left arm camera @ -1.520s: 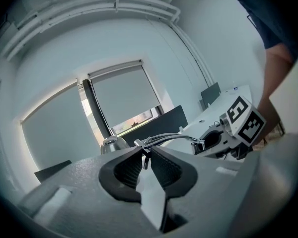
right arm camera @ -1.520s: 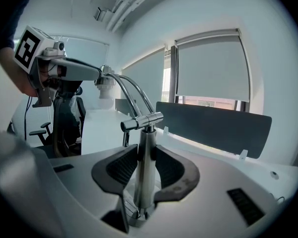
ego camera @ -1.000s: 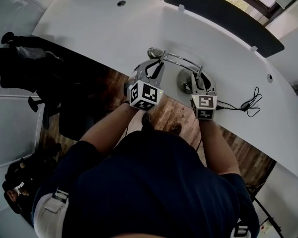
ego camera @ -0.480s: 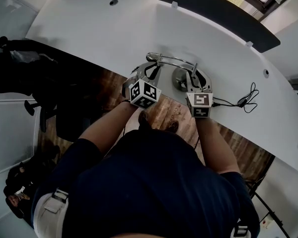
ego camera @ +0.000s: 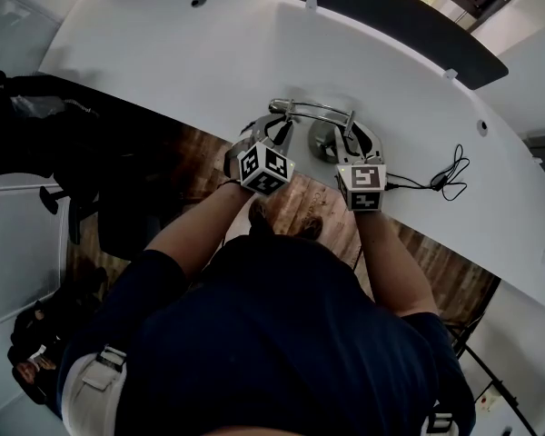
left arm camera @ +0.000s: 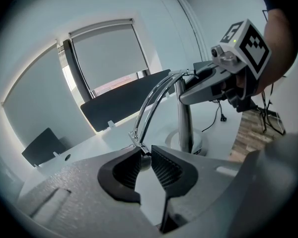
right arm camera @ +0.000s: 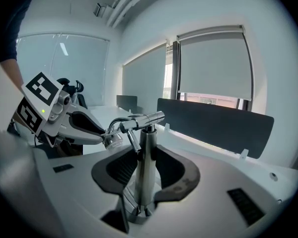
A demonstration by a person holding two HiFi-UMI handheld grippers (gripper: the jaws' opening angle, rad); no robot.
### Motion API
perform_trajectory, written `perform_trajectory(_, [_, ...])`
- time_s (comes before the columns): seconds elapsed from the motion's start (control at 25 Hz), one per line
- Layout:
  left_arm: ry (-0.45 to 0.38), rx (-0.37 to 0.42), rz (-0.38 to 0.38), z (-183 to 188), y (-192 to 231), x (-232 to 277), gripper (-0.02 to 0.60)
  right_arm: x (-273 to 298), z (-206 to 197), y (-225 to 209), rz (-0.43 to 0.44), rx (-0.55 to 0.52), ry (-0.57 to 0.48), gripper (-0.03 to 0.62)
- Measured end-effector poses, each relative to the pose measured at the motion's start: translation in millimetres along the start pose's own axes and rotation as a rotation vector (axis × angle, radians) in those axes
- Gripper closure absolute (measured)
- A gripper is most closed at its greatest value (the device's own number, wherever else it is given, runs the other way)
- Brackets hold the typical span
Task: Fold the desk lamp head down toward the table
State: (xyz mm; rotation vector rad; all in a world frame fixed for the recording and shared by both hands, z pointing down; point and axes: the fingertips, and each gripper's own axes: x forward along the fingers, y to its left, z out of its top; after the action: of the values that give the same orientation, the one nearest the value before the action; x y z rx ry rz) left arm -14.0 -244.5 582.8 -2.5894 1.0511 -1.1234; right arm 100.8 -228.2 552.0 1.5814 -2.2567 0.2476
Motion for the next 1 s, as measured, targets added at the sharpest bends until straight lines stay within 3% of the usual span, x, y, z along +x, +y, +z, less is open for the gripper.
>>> perform_trajectory(0.32, [-0.001,-0.059,-0.023,-5,-13,12,0.517,0,1,1,-0.005,-0.004,0.008,0.477])
perform_trajectory(1.0, [-0.004,-0.099,-0.048,-8,-33,30,0.512,1,-2,-2,-0.013,-0.003,0.019,0.477])
